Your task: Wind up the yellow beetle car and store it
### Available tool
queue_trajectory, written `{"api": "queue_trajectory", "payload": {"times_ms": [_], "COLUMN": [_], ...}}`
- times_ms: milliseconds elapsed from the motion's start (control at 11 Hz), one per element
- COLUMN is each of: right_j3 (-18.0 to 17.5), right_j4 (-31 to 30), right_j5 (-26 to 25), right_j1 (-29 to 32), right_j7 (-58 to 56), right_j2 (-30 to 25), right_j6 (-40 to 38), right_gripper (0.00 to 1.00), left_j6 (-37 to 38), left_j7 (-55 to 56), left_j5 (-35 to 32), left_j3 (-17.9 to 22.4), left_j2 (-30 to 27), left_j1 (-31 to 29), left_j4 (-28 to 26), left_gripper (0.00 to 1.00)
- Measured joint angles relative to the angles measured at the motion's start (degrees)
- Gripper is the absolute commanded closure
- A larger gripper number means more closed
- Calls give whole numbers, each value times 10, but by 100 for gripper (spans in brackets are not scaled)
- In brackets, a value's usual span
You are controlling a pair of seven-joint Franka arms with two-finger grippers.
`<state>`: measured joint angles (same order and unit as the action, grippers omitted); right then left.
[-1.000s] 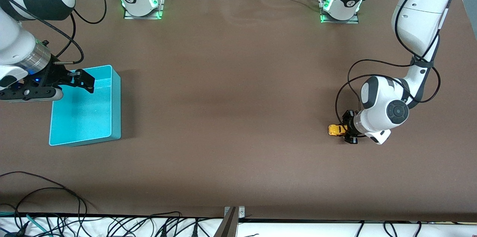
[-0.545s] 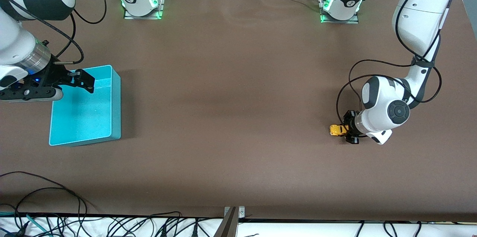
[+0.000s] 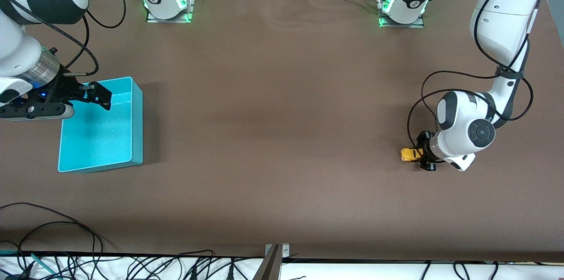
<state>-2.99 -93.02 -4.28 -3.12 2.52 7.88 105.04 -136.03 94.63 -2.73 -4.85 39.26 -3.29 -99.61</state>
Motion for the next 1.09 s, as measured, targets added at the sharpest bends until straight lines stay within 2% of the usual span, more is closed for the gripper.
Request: {"api": "queue_trajectory", "payload": {"times_ms": [364, 1091], "right_j3": [0, 1], "right_j4": [0, 0], "right_j5": [0, 0], "right_j1": [0, 1], "right_j7": [0, 0], "right_j2": [0, 1], "right_j6": [0, 0], "right_gripper": [0, 0], "left_j6": [0, 0], "left_j7": [-2, -53], "left_j5": [-43, -47], "left_j3": [4, 39], "left_j2": [1, 3], "left_j1": [-17, -19], "left_j4": [0, 5], "left_gripper": [100, 100]}}
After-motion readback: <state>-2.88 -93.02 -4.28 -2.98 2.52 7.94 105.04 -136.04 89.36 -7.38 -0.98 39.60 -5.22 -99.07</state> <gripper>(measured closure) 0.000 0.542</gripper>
